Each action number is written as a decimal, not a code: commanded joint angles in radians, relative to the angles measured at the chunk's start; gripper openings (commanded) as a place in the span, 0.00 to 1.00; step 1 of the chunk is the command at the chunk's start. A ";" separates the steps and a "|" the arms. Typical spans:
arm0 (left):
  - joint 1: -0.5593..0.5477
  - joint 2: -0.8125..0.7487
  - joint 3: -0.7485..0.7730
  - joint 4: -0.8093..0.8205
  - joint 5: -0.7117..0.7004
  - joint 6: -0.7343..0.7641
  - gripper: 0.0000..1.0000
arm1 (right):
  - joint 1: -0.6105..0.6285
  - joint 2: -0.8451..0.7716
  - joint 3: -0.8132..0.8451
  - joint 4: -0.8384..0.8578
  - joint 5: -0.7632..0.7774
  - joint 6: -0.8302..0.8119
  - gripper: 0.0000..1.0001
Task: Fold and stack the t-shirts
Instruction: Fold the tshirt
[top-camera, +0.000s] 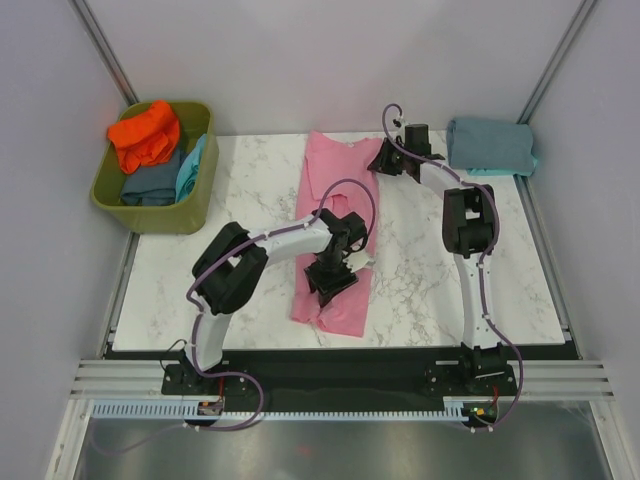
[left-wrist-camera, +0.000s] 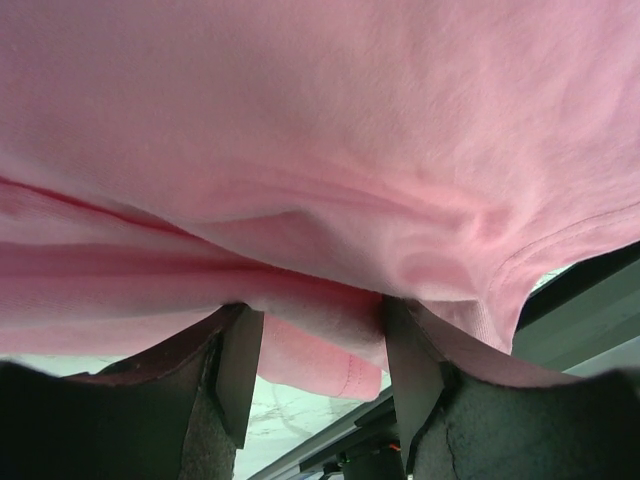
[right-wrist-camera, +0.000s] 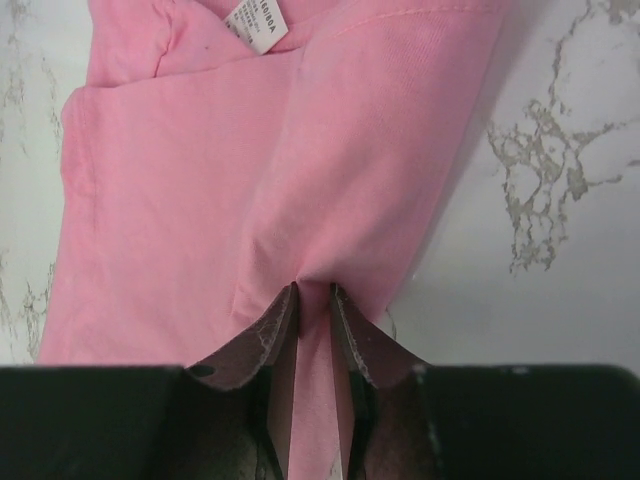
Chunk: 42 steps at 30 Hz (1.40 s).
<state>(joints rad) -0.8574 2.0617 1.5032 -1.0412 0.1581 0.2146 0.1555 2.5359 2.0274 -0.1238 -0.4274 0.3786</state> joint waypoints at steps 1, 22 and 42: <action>-0.015 -0.046 -0.011 0.003 -0.034 -0.003 0.59 | 0.006 0.033 0.079 0.036 0.030 -0.007 0.26; -0.077 -0.135 0.008 0.003 -0.157 0.026 0.63 | -0.005 0.049 0.162 0.030 0.072 -0.041 0.39; -0.091 -0.192 0.157 -0.003 0.133 0.060 0.63 | -0.004 -0.278 -0.297 0.159 -0.198 0.220 0.75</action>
<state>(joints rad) -0.9363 1.8378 1.6840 -1.0458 0.1471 0.2607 0.1379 2.2524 1.7897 -0.0151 -0.5453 0.4984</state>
